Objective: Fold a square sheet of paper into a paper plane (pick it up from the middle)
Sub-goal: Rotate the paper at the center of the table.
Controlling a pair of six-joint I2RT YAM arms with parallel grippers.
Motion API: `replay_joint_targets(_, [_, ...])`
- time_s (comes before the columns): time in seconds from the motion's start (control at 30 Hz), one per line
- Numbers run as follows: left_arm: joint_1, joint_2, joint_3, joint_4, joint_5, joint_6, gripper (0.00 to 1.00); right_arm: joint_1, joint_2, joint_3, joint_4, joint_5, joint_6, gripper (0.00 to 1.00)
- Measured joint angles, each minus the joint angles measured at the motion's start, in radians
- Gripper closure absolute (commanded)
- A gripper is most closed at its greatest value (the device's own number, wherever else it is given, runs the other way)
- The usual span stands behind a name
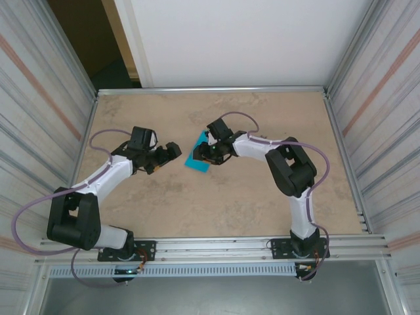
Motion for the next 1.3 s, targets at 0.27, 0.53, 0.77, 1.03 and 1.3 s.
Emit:
replay_joint_targets(0.27, [0.000, 0.012, -0.003, 0.050, 0.025, 0.000, 0.01, -0.010, 0.024, 0.014, -0.100, -0.026, -0.141, 0.54])
replay_joint_targets(0.53, [-0.002, 0.084, -0.022, 0.121, 0.099, -0.017, 0.01, -0.052, -0.072, -0.106, -0.210, -0.081, -0.412, 0.53])
replay_joint_targets(0.77, [-0.060, 0.134, -0.018, 0.164, 0.132, -0.025, 0.02, -0.073, -0.248, -0.210, -0.159, 0.000, -0.278, 0.51])
replay_joint_targets(1.03, [-0.142, 0.163, -0.015, 0.209, 0.161, -0.052, 0.10, -0.136, -0.269, -0.264, 0.021, 0.025, -0.040, 0.57])
replay_joint_targets(1.3, [-0.178, 0.229, -0.009, 0.241, 0.198, -0.089, 0.25, -0.141, -0.171, -0.261, 0.032, 0.013, 0.006, 0.59])
